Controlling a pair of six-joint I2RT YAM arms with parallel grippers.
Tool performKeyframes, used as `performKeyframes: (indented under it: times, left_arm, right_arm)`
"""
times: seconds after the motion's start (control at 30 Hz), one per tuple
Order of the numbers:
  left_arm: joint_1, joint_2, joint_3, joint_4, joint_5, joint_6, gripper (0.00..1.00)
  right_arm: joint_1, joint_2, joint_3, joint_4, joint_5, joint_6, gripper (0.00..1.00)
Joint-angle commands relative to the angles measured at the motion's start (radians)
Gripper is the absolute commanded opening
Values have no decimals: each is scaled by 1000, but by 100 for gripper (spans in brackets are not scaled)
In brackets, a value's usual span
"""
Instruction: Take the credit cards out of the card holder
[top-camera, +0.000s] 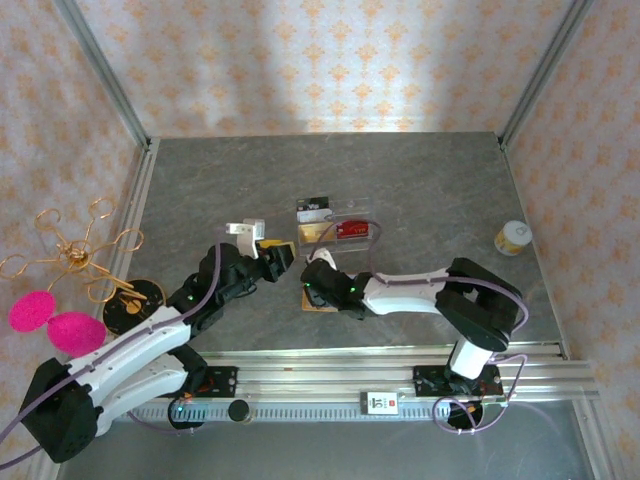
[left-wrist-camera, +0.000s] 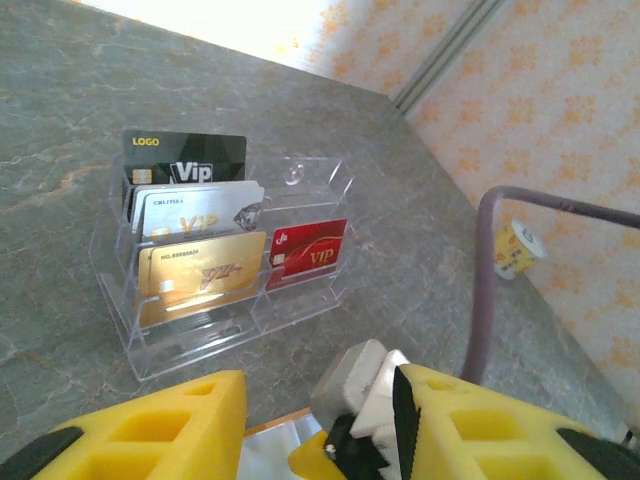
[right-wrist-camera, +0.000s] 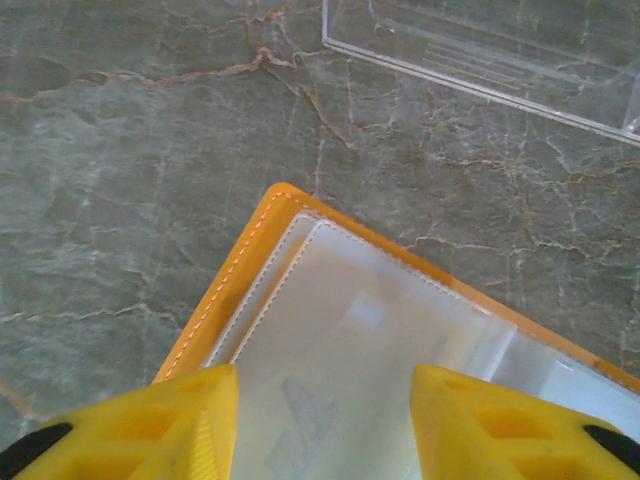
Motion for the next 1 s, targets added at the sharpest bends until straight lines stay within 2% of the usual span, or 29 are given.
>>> performKeyframes:
  times: [0.0,0.1,0.13,0.2,0.37,0.5,0.7,0.97]
  left_arm:
    - [2,-18,-4,-33,-62,-42,43]
    - [3,-12,-18,-35,-55,-55,42]
    - [3,-7,-23,-35,-49,-59,42]
    - [2,12,-31,-42,-40,-69,40]
    - [-7,87,-65,-14,13,-115,33]
    - [-46,137,-94,49,36,-138,19]
    - [-113,276,-89,154,72,-165,0]
    - [-162,495,-6,144,100,-169,0]
  right_arm:
    - [14,51,29,-81,71,-11,47]
    - [30,77,36,-117,89,6,42]
    - [30,77,32,-119,89,17,38]
    - [30,60,14,-100,81,38,21]
    - [26,-40,-51,36,47,68,0]
    - [1,-140,-135,179,-13,103,0]
    - [-12,-205,-200,261,-66,135,0]
    - [-12,-249,-260,320,-67,193,2]
